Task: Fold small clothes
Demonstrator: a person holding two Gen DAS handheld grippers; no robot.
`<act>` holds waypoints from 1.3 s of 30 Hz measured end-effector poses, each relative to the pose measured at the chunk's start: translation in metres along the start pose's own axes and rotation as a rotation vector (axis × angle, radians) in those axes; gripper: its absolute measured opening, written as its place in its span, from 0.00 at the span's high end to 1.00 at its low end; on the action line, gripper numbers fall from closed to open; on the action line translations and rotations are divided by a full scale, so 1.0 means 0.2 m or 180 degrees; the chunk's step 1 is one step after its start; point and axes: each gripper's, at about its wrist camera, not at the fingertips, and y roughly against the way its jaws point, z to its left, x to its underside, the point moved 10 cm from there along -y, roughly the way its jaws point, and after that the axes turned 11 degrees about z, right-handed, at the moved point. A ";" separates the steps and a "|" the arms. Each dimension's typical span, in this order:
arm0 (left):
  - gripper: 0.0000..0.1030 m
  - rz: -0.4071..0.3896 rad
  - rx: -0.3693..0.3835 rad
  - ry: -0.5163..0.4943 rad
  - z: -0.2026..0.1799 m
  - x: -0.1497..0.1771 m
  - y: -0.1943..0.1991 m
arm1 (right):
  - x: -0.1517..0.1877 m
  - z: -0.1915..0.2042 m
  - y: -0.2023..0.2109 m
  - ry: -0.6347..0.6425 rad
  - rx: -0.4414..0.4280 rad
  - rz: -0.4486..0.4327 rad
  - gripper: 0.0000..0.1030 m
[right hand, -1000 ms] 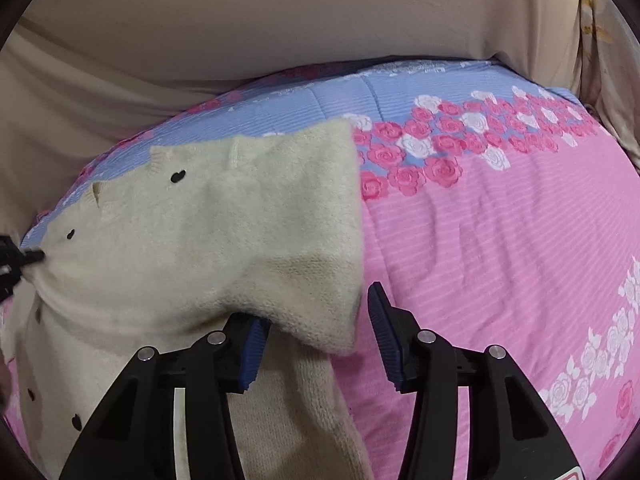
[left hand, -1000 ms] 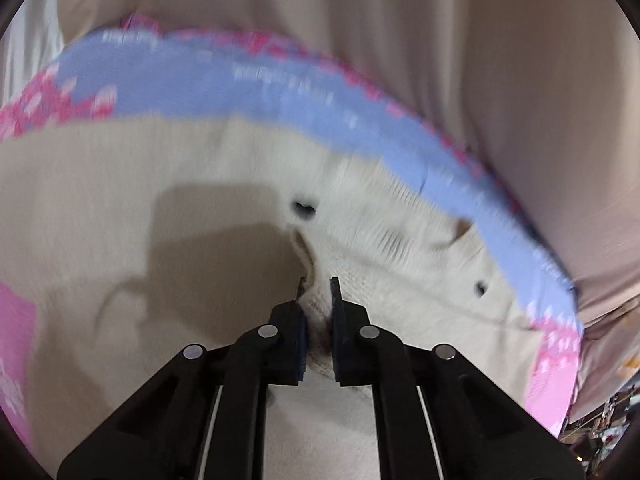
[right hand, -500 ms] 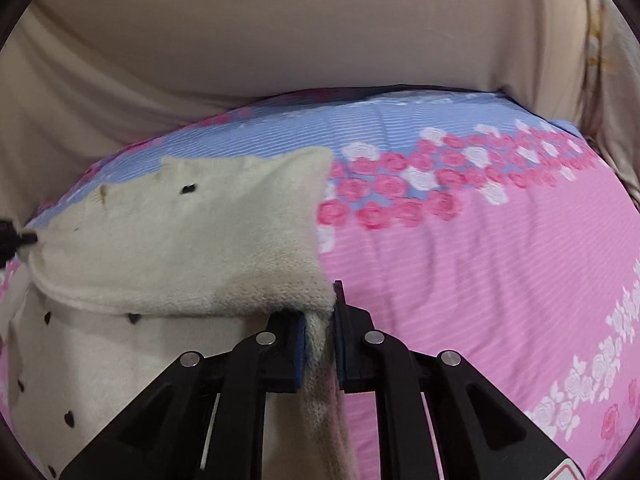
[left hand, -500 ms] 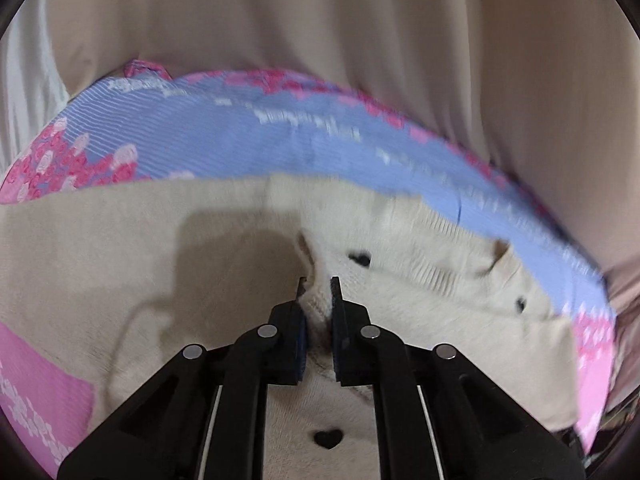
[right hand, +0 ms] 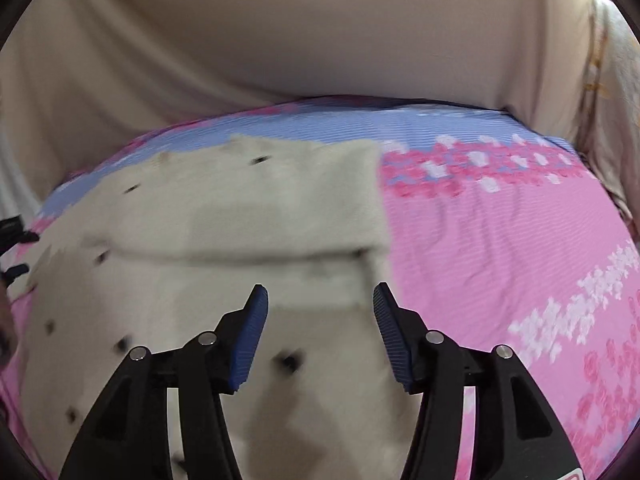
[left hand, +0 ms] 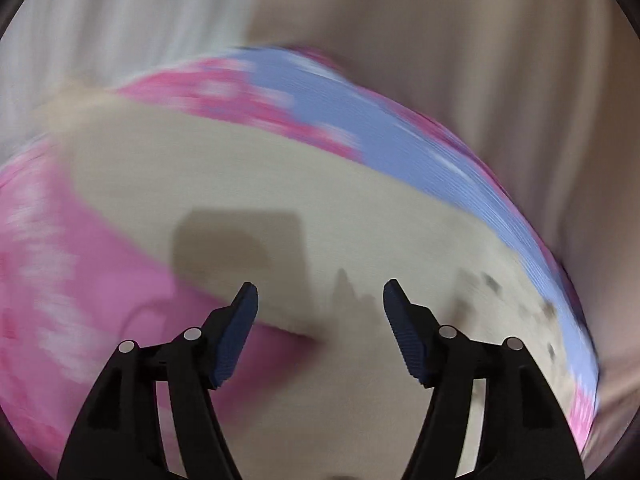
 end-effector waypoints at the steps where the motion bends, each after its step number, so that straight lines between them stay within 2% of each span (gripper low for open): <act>1: 0.39 -0.0022 -0.0059 0.0206 0.17 -0.06 0.02 | 0.06 0.08 0.01 0.0093 -0.0084 0.0063 0.48; 4: 0.39 -0.0129 -0.0312 0.0823 0.67 -0.28 0.04 | 0.27 0.31 0.03 0.0355 -0.0327 0.0301 0.48; 7: 0.39 -0.0165 -0.0471 0.1213 0.98 -0.43 0.01 | 0.42 0.49 0.02 0.0523 -0.0491 0.0511 0.48; 9: 0.46 -0.0142 -0.0517 0.1254 1.07 -0.51 -0.04 | 0.46 0.58 0.01 0.0587 -0.0577 0.0598 0.48; 10: 0.59 -0.0110 -0.0526 0.1217 1.08 -0.54 -0.08 | 0.47 0.61 0.01 0.0618 -0.0605 0.0616 0.48; 11: 0.77 -0.0038 -0.0504 0.1155 1.08 -0.55 -0.12 | 0.47 0.65 0.01 0.0666 -0.0614 0.0612 0.48; 12: 0.81 -0.0008 -0.0594 0.1079 1.06 -0.57 -0.14 | 0.47 0.66 0.03 0.0700 -0.0606 0.0589 0.48; 13: 0.91 -0.0019 -0.0624 0.0998 1.02 -0.58 -0.14 | 0.46 0.67 0.03 0.0722 -0.0598 0.0564 0.48; 14: 0.91 -0.0022 -0.0618 0.0926 0.96 -0.59 -0.13 | 0.44 0.67 0.04 0.0723 -0.0584 0.0535 0.48; 17: 0.92 -0.0311 -0.0454 0.0544 0.65 -0.62 0.06 | 0.41 0.63 0.06 0.0646 -0.0559 0.0493 0.48; 21: 0.92 -0.0641 -0.0037 -0.0322 -0.09 -0.52 0.38 | 0.38 0.53 0.07 0.0548 -0.0502 0.0449 0.48; 23: 0.92 -0.0678 0.0223 -0.0738 -0.49 -0.38 0.48 | 0.36 0.48 0.07 0.0467 -0.0496 0.0433 0.48; 25: 0.91 -0.0614 0.0554 -0.1150 -0.93 -0.14 0.54 | 0.36 0.41 0.07 0.0380 -0.0464 0.0402 0.48; 26: 0.91 -0.0547 0.0671 -0.1289 -1.07 -0.02 0.54 | 0.36 0.37 0.08 0.0349 -0.0442 0.0394 0.48; 27: 0.90 -0.0437 0.0782 -0.1472 -1.28 0.15 0.51 | 0.35 0.31 0.08 0.0313 -0.0399 0.0384 0.47; 29: 0.84 -0.0230 0.0850 -0.1696 -1.51 0.42 0.41 | 0.35 0.19 0.07 0.0210 -0.0312 0.0366 0.46; 30: 0.78 -0.0018 0.0867 -0.1857 -1.63 0.63 0.30 | 0.34 0.13 0.06 0.0159 -0.0276 0.0363 0.45; 31: 0.58 0.0131 0.0824 -0.1952 -1.67 0.77 0.23 | 0.34 0.06 0.06 0.0093 -0.0221 0.0362 0.45; 32: 0.54 0.0235 0.0764 -0.2002 -1.68 0.88 0.16 | 0.33 -0.03 0.06 -0.0004 -0.0173 0.0354 0.45; 34: 0.53 0.0335 0.0604 -0.2046 -1.64 1.09 0.06 | 0.29 -0.16 0.08 -0.0111 -0.0121 0.0288 0.44; 36: 0.48 0.0404 0.0549 -0.1983 -1.55 1.17 0.01 | 0.20 -0.26 0.09 -0.0165 -0.0098 0.0195 0.44; 37: 0.42 0.0425 0.0517 -0.1905 -1.48 1.18 0.01 | 0.15 -0.29 0.09 -0.0177 -0.0131 0.0165 0.44; 39: 0.40 0.0399 0.0439 -0.1740 -1.33 1.13 0.02 | 0.03 -0.32 0.05 -0.0192 -0.0239 0.0140 0.44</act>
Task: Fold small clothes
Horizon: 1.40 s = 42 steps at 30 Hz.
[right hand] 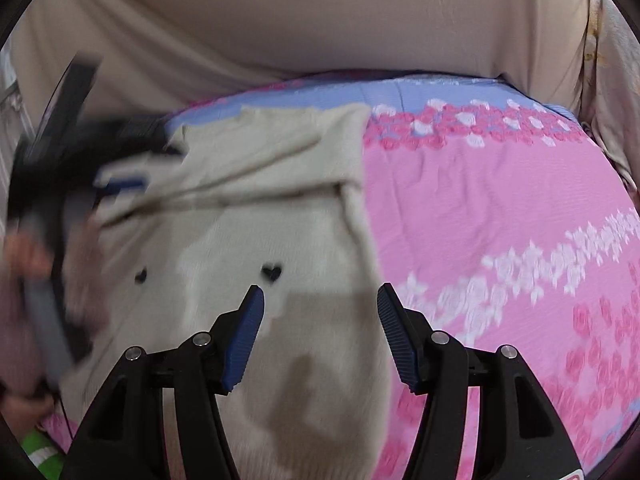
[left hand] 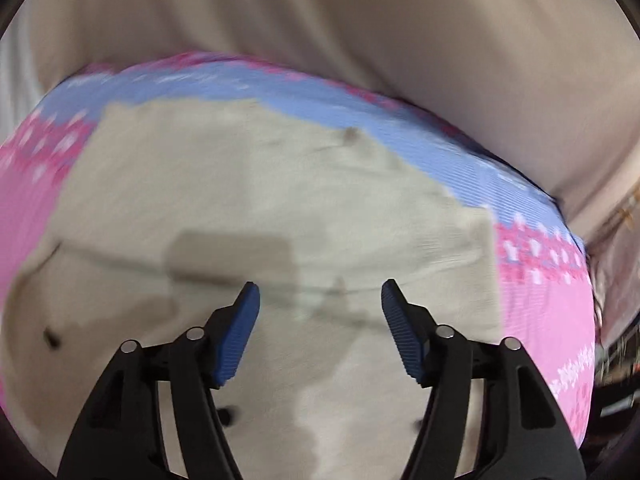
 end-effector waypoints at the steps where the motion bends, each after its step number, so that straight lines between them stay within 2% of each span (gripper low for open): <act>1: 0.40 -0.0010 -0.0068 0.0065 0.08 0.01 0.01 | -0.08 0.01 -0.03 -0.0017 -0.0102 -0.0008 0.44; 4: 0.40 -0.0044 -0.0296 0.0308 0.36 -0.01 0.06 | -0.32 0.03 -0.17 -0.0114 -0.0288 -0.0052 0.44; 8: 0.40 -0.0079 -0.0470 0.0582 0.63 -0.02 0.13 | -0.56 0.09 -0.40 -0.0194 -0.0295 -0.0035 0.44; 14: 0.37 -0.0107 -0.0597 0.0668 0.83 -0.01 0.20 | -0.69 0.17 -0.68 -0.0595 -0.0415 0.0111 0.46; 15: 0.36 -0.0098 -0.0607 0.0677 0.85 -0.01 0.20 | -0.69 0.20 -0.70 -0.0603 -0.0464 0.0121 0.67; 16: 0.36 -0.0093 -0.0607 0.0685 0.85 0.00 0.19 | -0.70 0.22 -0.71 -0.0591 -0.0537 0.0144 0.83; 17: 0.36 -0.0086 -0.0592 0.0685 0.86 0.00 0.19 | -0.71 0.23 -0.70 -0.0582 -0.0551 0.0129 0.92; 22: 0.33 -0.0085 -0.0558 0.0657 0.87 0.00 0.19 | -0.77 0.15 -0.41 -0.0533 -0.0403 -0.0388 0.93; 24: 0.31 -0.0084 -0.0511 0.0690 0.87 -0.02 0.17 | -0.72 0.06 -0.45 -0.0615 -0.0287 -0.0296 0.93; 26: 0.30 -0.0012 -0.0344 0.0778 0.86 -0.04 0.11 | -0.64 0.01 -0.59 -0.0707 -0.0286 0.0009 0.93; 28: 0.30 0.0090 -0.0203 0.0891 0.86 -0.08 0.02 | -0.59 0.01 -0.60 -0.0708 -0.0333 0.0043 0.92; 30: 0.44 0.0142 -0.0210 0.0964 0.88 -0.11 -0.05 | -0.60 0.05 -0.58 -0.0648 -0.0376 -0.0013 0.92; 31: 0.58 0.0158 -0.0215 0.0989 0.90 -0.13 -0.08 | -0.60 0.06 -0.57 -0.0614 -0.0378 -0.0030 0.92; 32: 0.68 0.0159 -0.0256 0.1020 0.92 -0.15 -0.10 | -0.60 0.07 -0.55 -0.0578 -0.0373 -0.0053 0.92; 34: 0.78 0.0113 -0.0322 0.1059 0.97 -0.19 -0.10 | -0.60 0.08 -0.52 -0.0504 -0.0338 -0.0094 0.92; 37: 0.81 0.0076 -0.0433 0.1045 1.02 -0.24 -0.11 | -0.51 0.04 -0.58 -0.0401 -0.0111 0.0045 0.86; 39: 0.80 0.0051 -0.0473 0.0974 1.04 -0.25 -0.11 | -0.45 0.02 -0.56 -0.0437 -0.0138 0.0060 0.85; 40: 0.80 0.0079 -0.0454 0.0950 1.03 -0.24 -0.10 | -0.42 0.01 -0.51 -0.0439 -0.0118 0.0016 0.83; 42: 0.78 0.0092 -0.0267 0.0889 1.01 -0.21 -0.03 | -0.34 -0.01 -0.40 -0.0412 -0.0092 -0.0031 0.74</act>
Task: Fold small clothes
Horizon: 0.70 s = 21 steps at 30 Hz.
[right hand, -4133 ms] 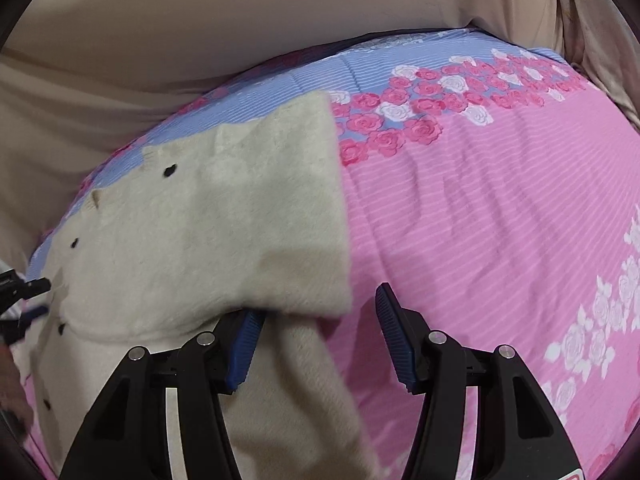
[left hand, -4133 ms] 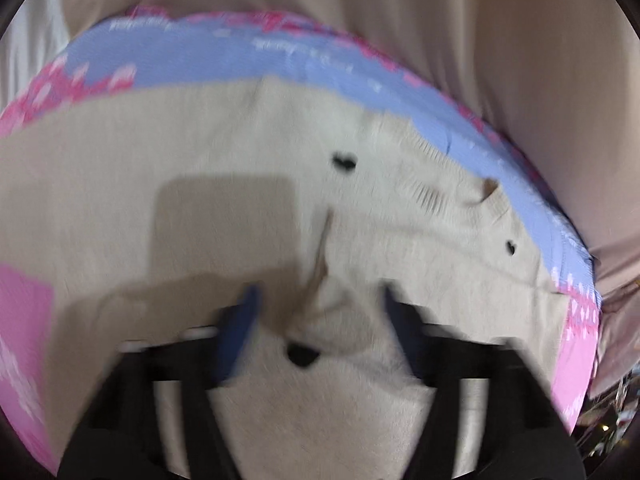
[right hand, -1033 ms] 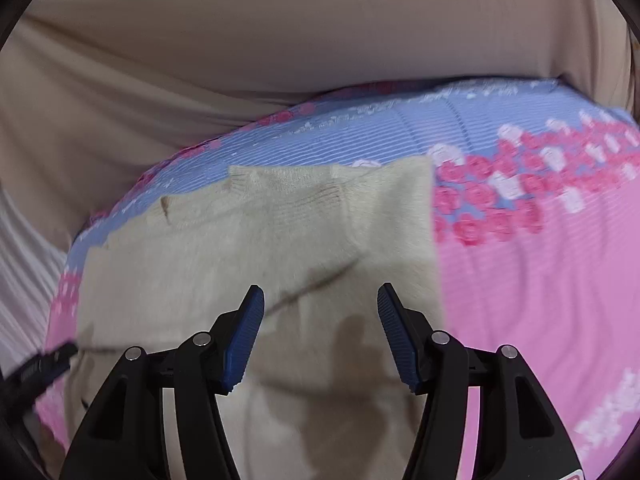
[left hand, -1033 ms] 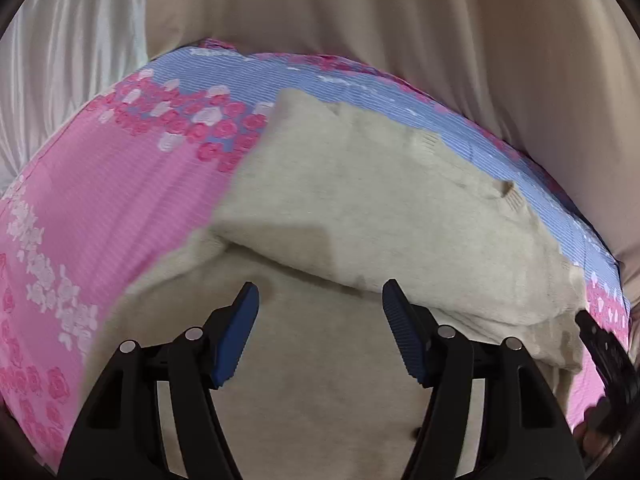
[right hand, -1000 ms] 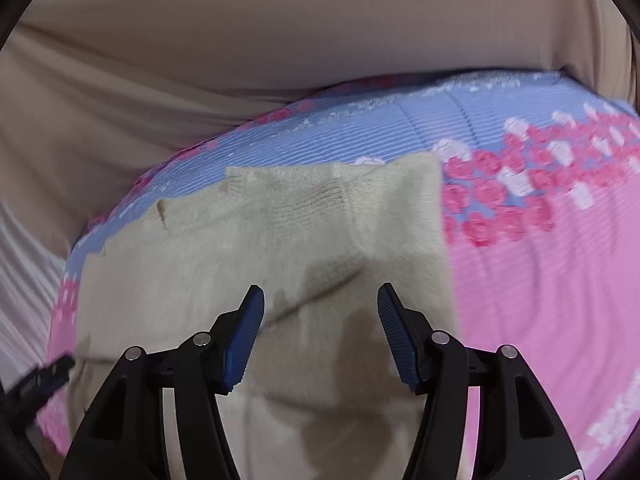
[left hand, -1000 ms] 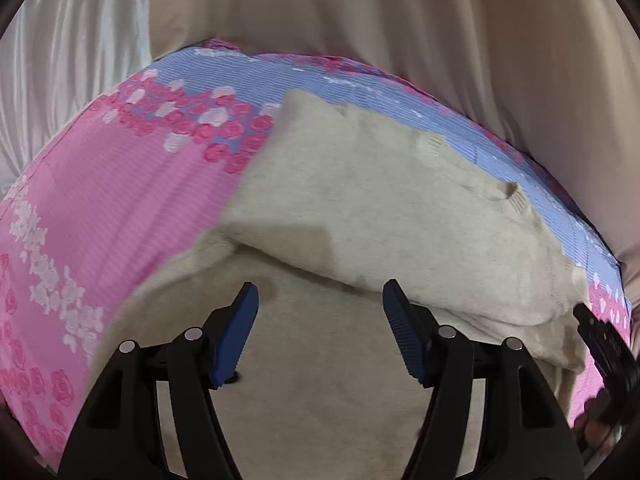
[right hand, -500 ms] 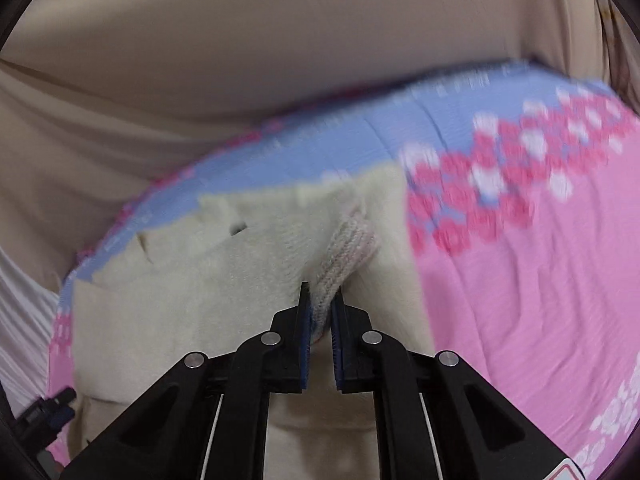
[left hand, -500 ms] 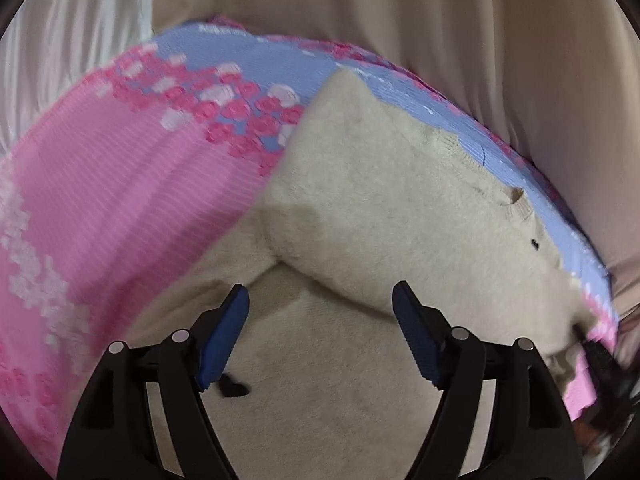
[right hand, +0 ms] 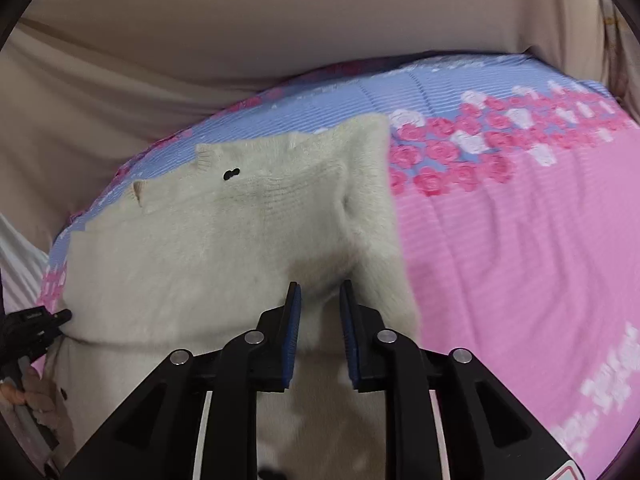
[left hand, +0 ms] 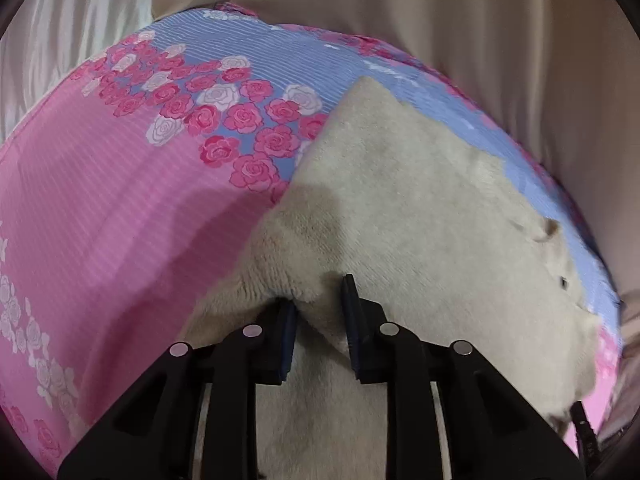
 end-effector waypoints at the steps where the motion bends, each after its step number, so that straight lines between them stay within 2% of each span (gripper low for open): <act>1: 0.74 -0.0021 0.0061 -0.0065 0.01 0.03 0.05 | 0.06 -0.02 0.06 0.0009 -0.0016 0.0001 0.69; 2: 0.68 -0.0033 0.0078 -0.0116 0.03 0.06 0.09 | 0.12 -0.04 0.10 0.0019 -0.0018 0.0017 0.58; 3: 0.62 -0.0062 0.0023 -0.0171 0.07 0.11 0.14 | 0.21 -0.06 0.15 0.0043 -0.0014 0.0078 0.54; 4: 0.50 -0.0120 -0.0089 -0.0187 0.13 0.16 0.18 | 0.29 -0.09 0.18 0.0068 -0.0002 0.0156 0.54; 5: 0.46 -0.0175 -0.0186 -0.0225 0.21 0.23 0.25 | 0.39 -0.12 0.21 0.0100 0.0021 0.0259 0.54; 8: 0.45 -0.0059 -0.0372 -0.0331 0.37 0.43 0.31 | 0.75 -0.21 0.28 0.0091 0.0047 0.0649 0.54; 10: 0.43 0.0168 -0.0441 -0.0308 0.50 0.60 0.31 | 0.98 -0.25 0.34 -0.0007 -0.0033 0.0868 0.54; 12: 0.41 0.0361 -0.0478 -0.0185 0.62 0.78 0.32 | 1.12 -0.25 0.39 -0.0029 -0.0082 0.0929 0.51; 14: 0.39 0.0444 -0.0444 -0.0074 0.69 0.88 0.33 | 1.22 -0.23 0.43 -0.0030 -0.0139 0.0972 0.47; 16: 0.33 0.0378 -0.0482 0.0002 0.72 0.95 0.37 | 1.26 -0.20 0.44 -0.0035 -0.0212 0.0982 0.47; 21: 0.23 0.0289 -0.0469 0.0138 0.72 1.03 0.36 | 1.25 -0.12 0.43 -0.0018 -0.0326 0.0853 0.45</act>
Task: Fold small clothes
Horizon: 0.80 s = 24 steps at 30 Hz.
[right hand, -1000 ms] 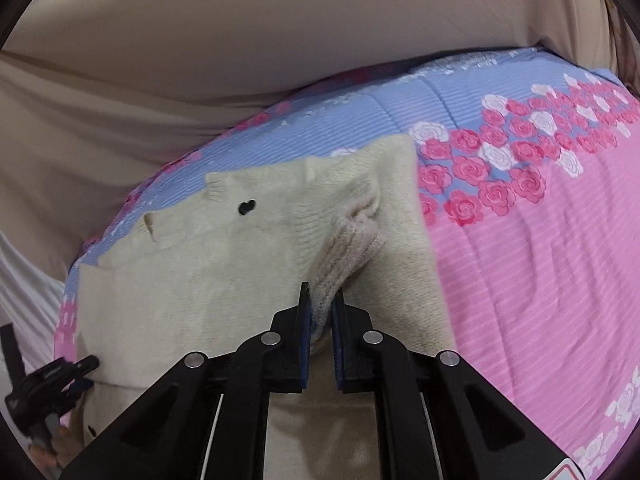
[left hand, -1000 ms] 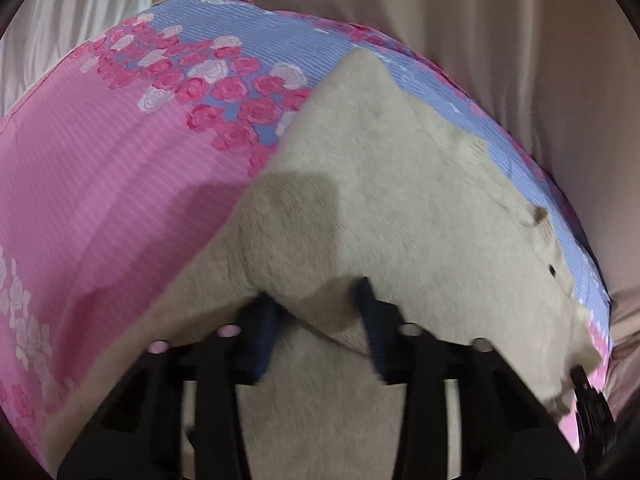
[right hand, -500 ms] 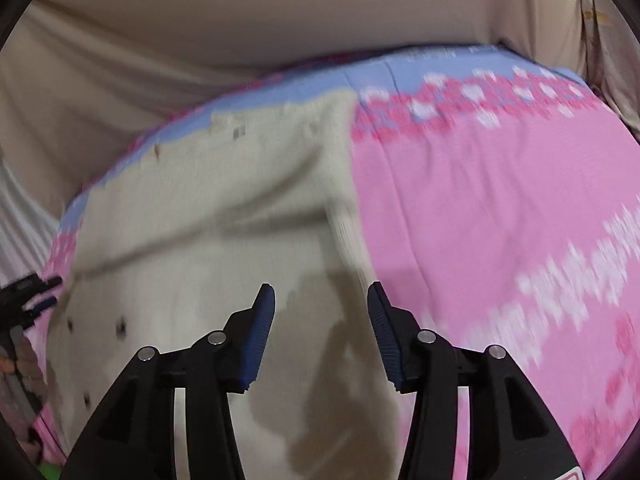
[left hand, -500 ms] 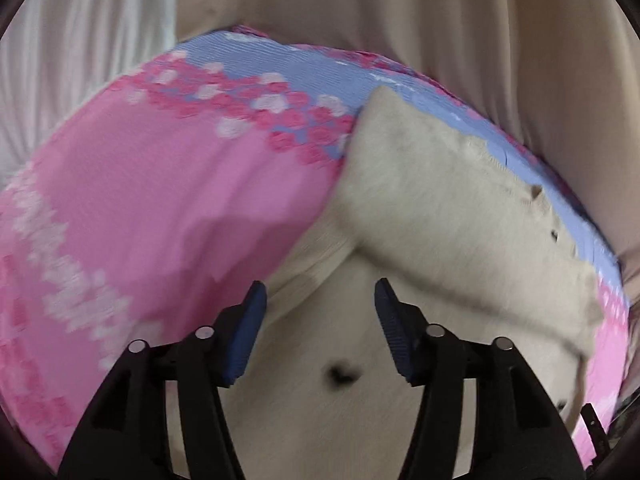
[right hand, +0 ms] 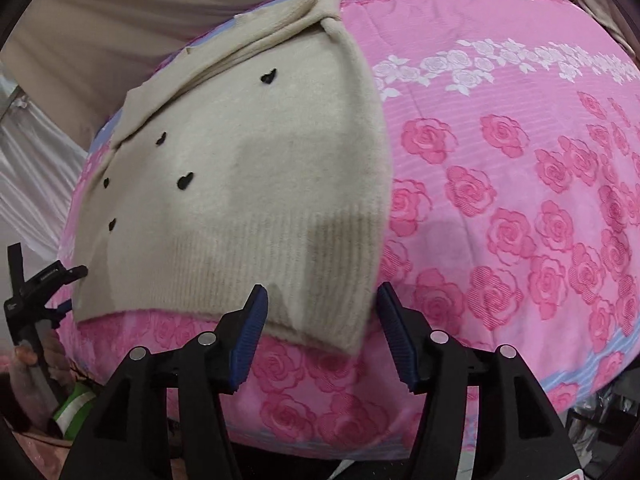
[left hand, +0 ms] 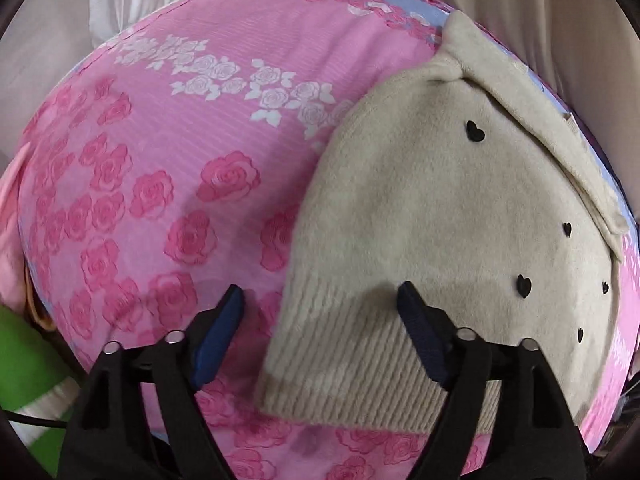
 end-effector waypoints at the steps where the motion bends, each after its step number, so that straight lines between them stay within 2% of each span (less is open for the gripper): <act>1: 0.21 -0.0031 -0.0019 0.0016 0.00 0.00 0.00 | -0.01 0.02 0.00 0.0001 -0.0042 -0.0014 0.45; 6: 0.21 -0.0014 0.0138 0.0240 0.04 0.06 0.03 | -0.01 0.09 -0.02 0.0084 -0.0083 -0.0051 0.47; 8: 0.21 -0.0022 0.0169 0.0192 0.06 0.08 0.03 | 0.01 0.08 -0.01 0.0072 -0.0111 -0.0077 0.48; 10: 0.21 -0.0042 0.0177 0.0142 0.05 0.10 0.04 | 0.01 0.08 -0.01 0.0047 -0.0175 -0.0064 0.60; 12: 0.22 -0.0070 0.0188 0.0154 0.06 0.09 0.04 | -0.02 0.07 -0.03 -0.0020 -0.0232 -0.0034 0.84; 13: 0.24 -0.0084 0.0191 0.0165 0.06 0.09 0.03 | -0.03 0.07 -0.02 -0.0054 -0.0269 -0.0046 0.86; 15: 0.42 -0.0103 0.0185 0.0102 0.05 0.07 0.04 | -0.06 0.08 0.00 -0.0090 -0.0307 -0.0088 0.91; 16: 0.66 -0.0079 0.0229 0.0034 0.03 0.06 0.04 | -0.08 0.09 0.02 -0.0081 -0.0319 -0.0128 0.92; 17: 0.92 0.0031 0.0429 -0.0053 -0.01 0.05 0.04 | -0.09 0.10 0.04 -0.0060 -0.0309 -0.0167 0.92; 21: 0.93 0.0037 0.0539 -0.0111 -0.03 0.04 0.15 | -0.14 0.10 0.20 0.0031 -0.0167 -0.0342 0.93; 24: 0.93 0.0009 0.0598 -0.0210 -0.06 0.09 0.27 | -0.11 0.07 0.30 0.0103 -0.0103 -0.0338 0.93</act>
